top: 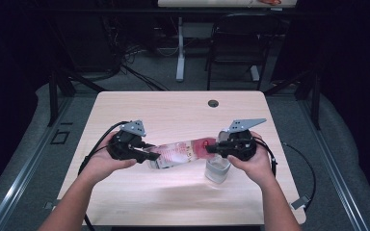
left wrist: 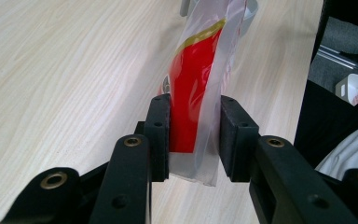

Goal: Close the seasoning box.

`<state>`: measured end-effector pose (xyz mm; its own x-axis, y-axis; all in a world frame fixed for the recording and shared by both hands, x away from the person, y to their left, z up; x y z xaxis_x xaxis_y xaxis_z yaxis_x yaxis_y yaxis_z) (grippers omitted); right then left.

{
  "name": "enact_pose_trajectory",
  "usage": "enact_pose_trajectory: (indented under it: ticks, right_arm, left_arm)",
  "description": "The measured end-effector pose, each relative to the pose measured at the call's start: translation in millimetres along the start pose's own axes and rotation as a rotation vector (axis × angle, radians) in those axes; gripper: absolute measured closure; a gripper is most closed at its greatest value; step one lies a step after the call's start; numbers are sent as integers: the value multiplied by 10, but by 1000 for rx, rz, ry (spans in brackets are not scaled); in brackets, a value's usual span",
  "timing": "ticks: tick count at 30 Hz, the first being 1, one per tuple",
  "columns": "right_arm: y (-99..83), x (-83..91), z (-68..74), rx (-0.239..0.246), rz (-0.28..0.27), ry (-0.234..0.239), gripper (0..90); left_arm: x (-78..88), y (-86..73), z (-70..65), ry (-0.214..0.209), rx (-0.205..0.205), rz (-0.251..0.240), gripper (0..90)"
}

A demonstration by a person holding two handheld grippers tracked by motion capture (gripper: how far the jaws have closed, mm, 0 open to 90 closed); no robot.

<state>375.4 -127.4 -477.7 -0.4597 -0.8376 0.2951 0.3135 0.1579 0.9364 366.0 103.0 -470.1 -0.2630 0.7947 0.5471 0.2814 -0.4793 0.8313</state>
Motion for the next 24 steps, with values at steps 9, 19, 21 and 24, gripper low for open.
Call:
enact_pose_trajectory:
  ticks: [9, 19, 21, 24]
  right_arm:
    - [-15, 13, -19, -4, 5, -1, 842]
    - [-35, 22, -38, -9, 7, -5, 838]
    - [-39, 24, -40, -9, 9, -8, 836]
    - [-44, 31, -48, -15, 7, -12, 834]
  left_arm:
    - [0, 45, 3, 0, 2, 4, 681]
    - [1, 110, 8, 5, -10, 16, 682]
    - [6, 125, 9, 5, -8, 20, 682]
    - [4, 142, 14, 4, -5, 16, 683]
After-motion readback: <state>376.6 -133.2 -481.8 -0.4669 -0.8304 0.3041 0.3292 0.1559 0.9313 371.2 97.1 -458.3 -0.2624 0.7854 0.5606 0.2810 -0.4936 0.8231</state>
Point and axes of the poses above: each handheld gripper's, and its own axes: x roughly backward along the jaws, y roughly out of its top, z roughly to its left, the point moved 8 cm from there along -x, roughly forward along the jaws, and after that the axes turned 15 degrees about -z, right-handed, at the moved point
